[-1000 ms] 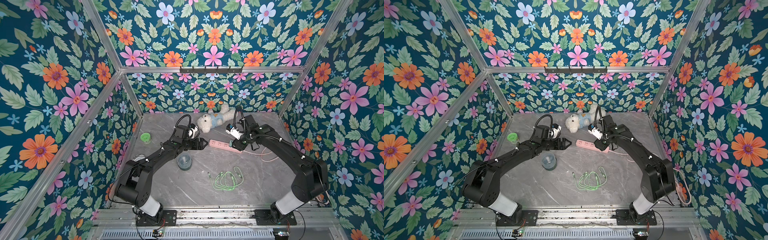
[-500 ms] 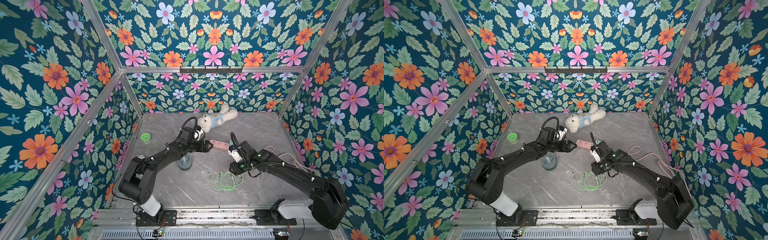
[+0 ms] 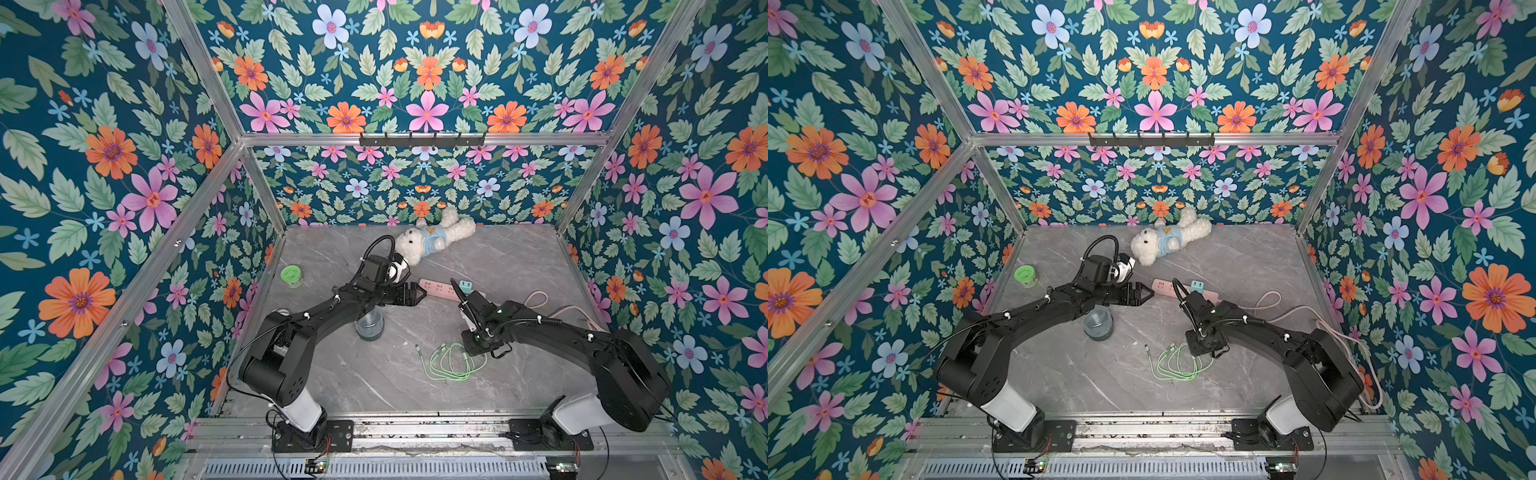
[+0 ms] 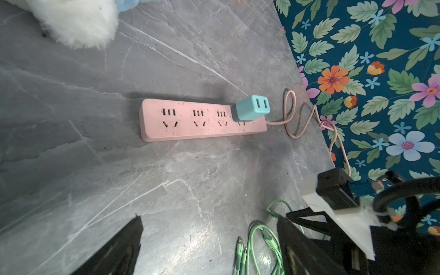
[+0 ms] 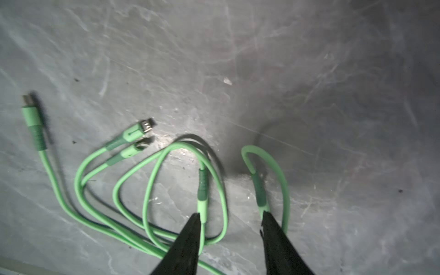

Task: Charge the cordless meat grinders
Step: Pick up the charging cable from the center of the board.

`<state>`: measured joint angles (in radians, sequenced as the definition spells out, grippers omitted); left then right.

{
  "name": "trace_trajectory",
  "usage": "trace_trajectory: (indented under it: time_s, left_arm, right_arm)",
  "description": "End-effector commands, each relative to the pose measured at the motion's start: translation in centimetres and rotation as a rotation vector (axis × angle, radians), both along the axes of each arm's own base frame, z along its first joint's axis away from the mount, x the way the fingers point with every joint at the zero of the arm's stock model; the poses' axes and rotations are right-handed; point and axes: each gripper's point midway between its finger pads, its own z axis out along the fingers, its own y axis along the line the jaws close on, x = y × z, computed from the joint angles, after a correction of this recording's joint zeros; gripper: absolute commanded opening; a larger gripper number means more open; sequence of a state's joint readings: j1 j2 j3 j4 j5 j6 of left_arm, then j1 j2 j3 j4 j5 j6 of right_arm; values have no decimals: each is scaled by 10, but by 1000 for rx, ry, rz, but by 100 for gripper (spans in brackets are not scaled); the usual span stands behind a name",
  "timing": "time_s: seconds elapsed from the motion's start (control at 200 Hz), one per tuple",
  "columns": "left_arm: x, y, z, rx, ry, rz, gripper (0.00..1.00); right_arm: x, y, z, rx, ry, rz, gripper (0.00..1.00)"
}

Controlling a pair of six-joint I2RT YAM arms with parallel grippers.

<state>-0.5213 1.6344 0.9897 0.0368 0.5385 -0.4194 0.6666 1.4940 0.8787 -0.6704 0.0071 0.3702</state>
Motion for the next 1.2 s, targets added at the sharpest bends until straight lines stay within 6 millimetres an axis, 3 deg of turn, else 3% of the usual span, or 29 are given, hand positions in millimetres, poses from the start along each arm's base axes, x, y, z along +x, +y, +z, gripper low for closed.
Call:
trace_trajectory:
  time_s: [0.0, 0.25, 0.77, 1.195]
  left_arm:
    - [4, -3, 7, -19, -27, -11, 90]
    - [6, -4, 4, -27, -19, -18, 90]
    - [7, 1, 4, -30, -20, -11, 89]
    - [7, 1, 7, -37, -24, -14, 88]
  right_arm:
    - [-6, -18, -6, -76, 14, -66, 44]
    - [-5, -24, -12, -80, 24, -104, 42]
    - [-16, -13, -35, -21, 120, -142, 24]
    - [2, -1, -11, 80, -11, -147, 8]
